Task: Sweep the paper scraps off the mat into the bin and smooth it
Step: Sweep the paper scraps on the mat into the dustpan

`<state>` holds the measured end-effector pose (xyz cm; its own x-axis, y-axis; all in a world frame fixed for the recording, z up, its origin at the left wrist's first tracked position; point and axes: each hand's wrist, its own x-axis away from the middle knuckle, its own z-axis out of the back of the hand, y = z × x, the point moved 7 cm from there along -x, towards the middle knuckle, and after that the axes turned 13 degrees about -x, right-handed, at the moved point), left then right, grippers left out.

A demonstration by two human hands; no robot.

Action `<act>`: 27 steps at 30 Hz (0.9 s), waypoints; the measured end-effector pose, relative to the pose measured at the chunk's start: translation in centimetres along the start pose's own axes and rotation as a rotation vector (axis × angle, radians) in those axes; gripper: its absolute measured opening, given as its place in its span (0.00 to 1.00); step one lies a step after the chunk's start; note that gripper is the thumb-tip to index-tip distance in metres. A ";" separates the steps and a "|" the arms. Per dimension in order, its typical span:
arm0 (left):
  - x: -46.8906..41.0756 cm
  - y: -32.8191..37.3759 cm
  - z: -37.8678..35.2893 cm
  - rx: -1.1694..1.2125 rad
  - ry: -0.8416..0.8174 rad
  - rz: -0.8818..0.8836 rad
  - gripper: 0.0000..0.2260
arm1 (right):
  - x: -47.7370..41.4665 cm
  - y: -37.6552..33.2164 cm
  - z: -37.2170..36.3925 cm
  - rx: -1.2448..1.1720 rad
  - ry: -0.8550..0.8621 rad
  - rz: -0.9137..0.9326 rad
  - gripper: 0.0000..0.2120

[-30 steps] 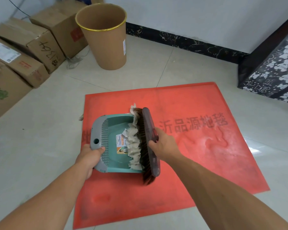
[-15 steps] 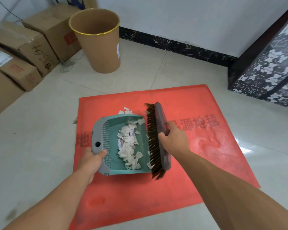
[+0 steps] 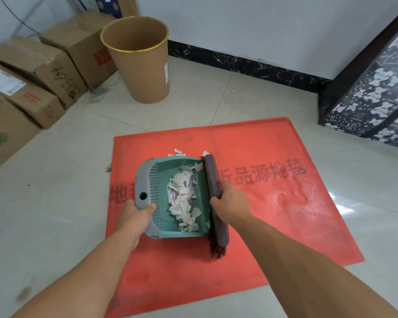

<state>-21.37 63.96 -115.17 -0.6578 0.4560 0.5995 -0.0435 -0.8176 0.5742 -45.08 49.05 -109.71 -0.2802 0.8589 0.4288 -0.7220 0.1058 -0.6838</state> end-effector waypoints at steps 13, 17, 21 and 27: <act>-1.1 -3.0 4.3 0.233 -0.016 0.087 0.11 | -1.3 -0.2 6.3 0.073 0.257 0.028 0.14; -2.0 -3.5 6.8 0.277 0.028 0.107 0.15 | -2.7 0.9 7.0 0.055 0.270 -0.041 0.14; -3.8 -4.0 9.2 0.245 0.072 0.150 0.16 | -4.0 1.4 6.3 0.022 0.251 -0.080 0.16; -6.1 -3.2 9.1 0.200 0.065 0.193 0.15 | -5.5 0.8 3.3 0.014 0.182 -0.051 0.18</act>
<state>-10.35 66.99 -115.65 -0.6865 0.2696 0.6754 0.2324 -0.7988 0.5550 -46.16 42.77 -110.66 -0.1244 0.9292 0.3480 -0.7415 0.1460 -0.6549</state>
